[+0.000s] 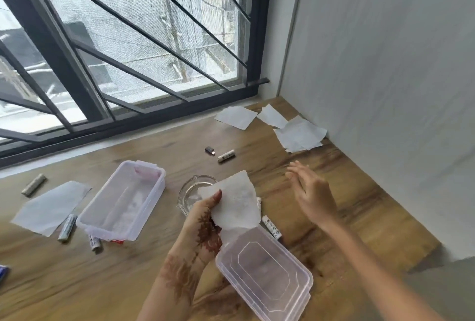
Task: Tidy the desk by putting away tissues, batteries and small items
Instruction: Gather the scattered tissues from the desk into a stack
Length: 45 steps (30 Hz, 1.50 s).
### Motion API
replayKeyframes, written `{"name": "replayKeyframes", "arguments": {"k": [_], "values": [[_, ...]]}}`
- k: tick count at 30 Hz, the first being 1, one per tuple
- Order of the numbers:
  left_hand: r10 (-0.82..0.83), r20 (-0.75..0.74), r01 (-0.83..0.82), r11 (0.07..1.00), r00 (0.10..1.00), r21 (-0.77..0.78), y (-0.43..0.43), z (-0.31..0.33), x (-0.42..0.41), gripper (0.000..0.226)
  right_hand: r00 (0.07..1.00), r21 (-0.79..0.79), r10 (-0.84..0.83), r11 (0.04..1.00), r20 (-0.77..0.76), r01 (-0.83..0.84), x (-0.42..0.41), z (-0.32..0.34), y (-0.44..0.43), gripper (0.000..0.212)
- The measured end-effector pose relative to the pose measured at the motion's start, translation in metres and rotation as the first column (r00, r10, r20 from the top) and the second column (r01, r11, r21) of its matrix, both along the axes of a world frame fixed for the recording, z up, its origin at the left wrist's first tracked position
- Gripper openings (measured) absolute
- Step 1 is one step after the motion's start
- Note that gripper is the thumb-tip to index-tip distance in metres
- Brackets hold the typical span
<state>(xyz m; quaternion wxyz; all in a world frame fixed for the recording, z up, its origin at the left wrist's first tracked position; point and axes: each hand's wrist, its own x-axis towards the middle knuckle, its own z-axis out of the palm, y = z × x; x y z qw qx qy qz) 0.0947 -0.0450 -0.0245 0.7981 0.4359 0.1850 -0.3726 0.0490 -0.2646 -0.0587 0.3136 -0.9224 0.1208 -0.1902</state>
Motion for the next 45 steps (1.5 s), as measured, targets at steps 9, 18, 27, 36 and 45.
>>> {"name": "replayKeyframes", "arguments": {"k": [9,18,27,36,45], "values": [[0.085,-0.041,-0.086,0.996,0.996,-0.003,-0.027,-0.001,0.018,0.025,0.965,-0.317,-0.128,0.947,-0.23,0.05,0.091,-0.026,-0.067,0.037],[0.158,-0.021,-0.157,0.987,0.987,0.014,-0.062,0.008,0.016,0.024,0.993,-0.03,-0.111,0.993,0.037,0.112,0.094,-0.03,-0.066,0.022],[0.199,-0.026,-0.199,0.98,0.98,0.021,-0.093,0.001,0.015,0.027,0.939,0.309,0.061,0.935,0.337,-0.172,0.022,0.017,0.004,0.026],[0.318,-0.065,-0.323,0.939,0.946,-0.113,-0.099,0.005,0.006,0.051,0.84,-0.099,0.462,0.885,0.285,-0.454,-0.003,-0.013,0.035,0.026],[0.298,-0.035,-0.3,0.948,0.954,-0.109,-0.093,-0.013,0.002,0.029,0.954,0.133,0.27,0.949,0.133,-0.287,0.009,-0.007,-0.015,0.036]]}}
